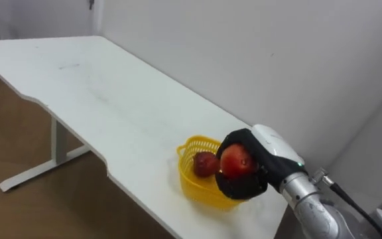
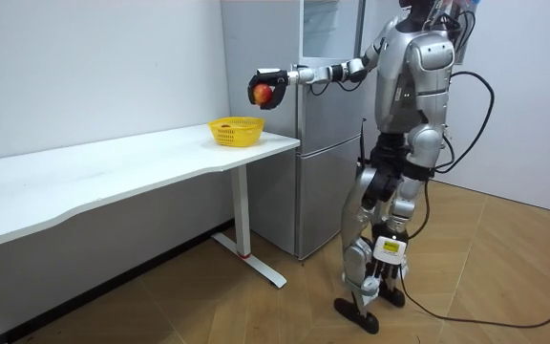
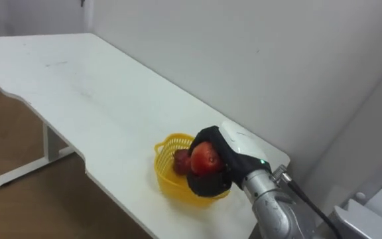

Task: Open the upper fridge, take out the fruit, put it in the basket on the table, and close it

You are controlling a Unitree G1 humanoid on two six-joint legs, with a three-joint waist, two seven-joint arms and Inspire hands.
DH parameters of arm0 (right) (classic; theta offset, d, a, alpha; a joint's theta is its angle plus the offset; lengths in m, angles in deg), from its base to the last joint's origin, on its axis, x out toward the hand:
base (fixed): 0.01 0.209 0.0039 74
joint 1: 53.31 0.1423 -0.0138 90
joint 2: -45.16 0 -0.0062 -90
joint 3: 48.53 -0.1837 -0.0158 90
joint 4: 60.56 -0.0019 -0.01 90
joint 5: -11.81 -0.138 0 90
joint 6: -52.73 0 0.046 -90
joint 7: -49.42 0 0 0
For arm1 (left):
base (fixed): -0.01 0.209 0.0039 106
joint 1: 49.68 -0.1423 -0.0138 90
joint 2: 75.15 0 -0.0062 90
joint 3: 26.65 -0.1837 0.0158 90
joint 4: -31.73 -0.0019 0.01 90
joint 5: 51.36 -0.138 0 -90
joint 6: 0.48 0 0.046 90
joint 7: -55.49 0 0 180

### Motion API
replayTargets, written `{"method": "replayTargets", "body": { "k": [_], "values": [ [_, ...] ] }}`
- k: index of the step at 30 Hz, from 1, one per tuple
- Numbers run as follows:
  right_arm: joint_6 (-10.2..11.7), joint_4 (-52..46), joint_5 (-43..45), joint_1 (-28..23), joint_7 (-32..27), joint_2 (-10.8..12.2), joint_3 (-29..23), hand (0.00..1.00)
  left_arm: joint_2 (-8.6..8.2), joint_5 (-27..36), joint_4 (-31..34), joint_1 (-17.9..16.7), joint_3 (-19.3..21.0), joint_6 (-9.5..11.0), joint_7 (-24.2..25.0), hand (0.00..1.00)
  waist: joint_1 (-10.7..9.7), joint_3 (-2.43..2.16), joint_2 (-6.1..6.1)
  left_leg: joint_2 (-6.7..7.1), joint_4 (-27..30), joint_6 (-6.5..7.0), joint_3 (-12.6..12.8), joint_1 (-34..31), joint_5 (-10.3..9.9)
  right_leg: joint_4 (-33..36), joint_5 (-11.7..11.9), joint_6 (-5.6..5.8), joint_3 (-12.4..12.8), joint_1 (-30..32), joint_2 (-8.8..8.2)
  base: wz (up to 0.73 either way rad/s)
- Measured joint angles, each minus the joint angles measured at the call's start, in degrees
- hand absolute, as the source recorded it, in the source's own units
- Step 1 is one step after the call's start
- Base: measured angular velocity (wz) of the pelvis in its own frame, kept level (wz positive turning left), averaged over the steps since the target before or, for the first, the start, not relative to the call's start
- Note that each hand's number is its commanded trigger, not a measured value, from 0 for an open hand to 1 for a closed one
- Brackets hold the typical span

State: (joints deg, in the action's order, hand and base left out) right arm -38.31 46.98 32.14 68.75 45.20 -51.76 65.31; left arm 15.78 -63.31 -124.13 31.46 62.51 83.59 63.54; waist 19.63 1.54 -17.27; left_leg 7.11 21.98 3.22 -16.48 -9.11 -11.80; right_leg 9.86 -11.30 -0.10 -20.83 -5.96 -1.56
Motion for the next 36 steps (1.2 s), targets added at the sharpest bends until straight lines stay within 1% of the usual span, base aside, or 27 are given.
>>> {"method": "replayTargets", "body": {
  "k": [2,4,6,9,12,17,23,24,25,29,30,32,36],
  "values": [
    [0.0,0.0,0.0,0.0,0.0,0.0,0.0,1.00,0.02,0.0,1.1,-0.6,0.0,0.0,0.0,0.00,0.2,-0.01,-0.02,0.16,0.3,0.00,-0.1,-0.2,0.0,0.0,0.0,0.00,-0.4,0.1,0.00,0.04],
    [0.2,1.0,0.3,0.0,-0.6,0.1,0.0,1.00,0.02,0.0,1.6,-0.9,-0.5,0.0,0.0,0.00,1.1,0.26,0.24,0.33,0.5,0.01,-0.5,-0.3,0.0,0.0,0.0,0.00,-0.5,0.1,-0.01,0.06],
    [0.3,2.7,0.3,0.0,-1.1,0.1,0.0,1.00,0.04,0.0,1.8,-0.9,-1.2,0.0,-0.1,0.00,1.3,0.29,0.28,0.54,0.7,0.01,-1.2,-0.5,0.0,-0.1,0.0,0.02,-0.7,0.3,-0.04,0.13],
    [0.3,4.2,0.3,0.0,-1.2,0.1,0.0,1.00,0.08,0.0,1.7,-1.0,-1.8,-0.1,-0.1,0.00,1.9,0.28,0.27,0.55,0.8,-0.03,-1.4,-1.3,0.0,0.0,0.0,0.03,-0.6,1.0,-0.07,0.05],
    [0.2,4.3,0.3,0.0,-1.3,0.2,0.0,1.00,0.13,0.0,1.8,-1.0,-1.7,-0.5,-0.1,0.00,2.2,0.43,0.46,0.71,0.9,-0.13,-1.5,-1.7,0.1,0.0,0.0,0.03,-1.1,1.0,-0.04,0.02],
    [0.2,4.3,0.4,0.0,-2.7,0.2,0.0,1.00,0.31,0.0,3.2,-1.4,-2.2,-1.1,-0.1,0.00,2.1,0.51,0.57,0.70,1.4,-0.24,-2.2,-2.3,0.1,-0.1,0.0,0.03,-1.4,1.2,0.19,0.09],
    [0.3,5.6,-0.2,0.0,-2.7,0.2,0.0,1.00,0.44,-0.1,4.1,-1.9,-3.4,-1.2,0.0,0.00,2.0,0.35,0.37,0.63,1.4,-0.22,-2.4,-2.3,0.1,-0.1,0.0,0.03,-2.0,1.2,0.10,0.01],
    [0.3,6.1,-0.2,0.0,-2.7,0.2,0.0,1.00,0.54,-0.1,4.2,-2.0,-3.5,-1.2,0.0,0.00,2.1,0.21,0.18,0.64,1.4,-0.21,-2.4,-2.3,0.1,0.0,0.0,0.03,-2.0,1.2,0.08,0.00],
    [0.2,6.6,-0.1,0.0,-2.9,0.2,0.0,1.00,0.64,-0.1,4.4,-2.1,-3.5,-1.3,0.0,0.00,2.1,0.16,0.12,0.63,1.4,-0.21,-2.4,-2.3,0.1,-0.1,0.0,0.03,-2.0,1.2,0.07,0.00],
    [0.2,6.8,-0.1,0.0,-4.1,0.2,-0.1,1.00,1.09,-0.1,5.2,-2.1,-3.4,-1.2,0.0,0.00,1.8,0.15,0.11,0.61,1.4,-0.21,-2.4,-2.3,0.1,-0.1,0.0,0.03,-2.0,1.2,0.07,0.00],
    [0.2,6.8,-0.2,0.1,-4.6,0.1,-0.1,1.00,1.23,-0.1,5.3,-2.1,-3.4,-1.2,0.0,0.00,1.5,0.12,0.08,0.63,1.3,-0.21,-2.4,-2.3,0.1,-0.1,0.0,0.03,-2.0,1.2,0.07,0.00],
    [0.2,6.8,-0.7,0.3,-5.1,-0.2,-0.2,1.00,1.31,-0.1,5.3,-2.1,-3.3,-1.2,-0.1,0.00,1.2,0.10,0.05,0.67,1.3,-0.21,-2.6,-2.3,0.1,-0.1,0.0,0.03,-2.1,1.2,0.09,0.00],
    [0.2,7.5,-3.4,0.4,-7.0,-2.1,-0.2,1.00,1.30,-0.1,5.2,-2.2,-3.2,-1.3,-0.6,0.00,1.2,0.06,0.00,0.69,1.3,-0.22,-2.5,-2.2,0.1,-0.1,0.0,0.04,-2.0,1.0,0.08,0.00]
  ]
}}
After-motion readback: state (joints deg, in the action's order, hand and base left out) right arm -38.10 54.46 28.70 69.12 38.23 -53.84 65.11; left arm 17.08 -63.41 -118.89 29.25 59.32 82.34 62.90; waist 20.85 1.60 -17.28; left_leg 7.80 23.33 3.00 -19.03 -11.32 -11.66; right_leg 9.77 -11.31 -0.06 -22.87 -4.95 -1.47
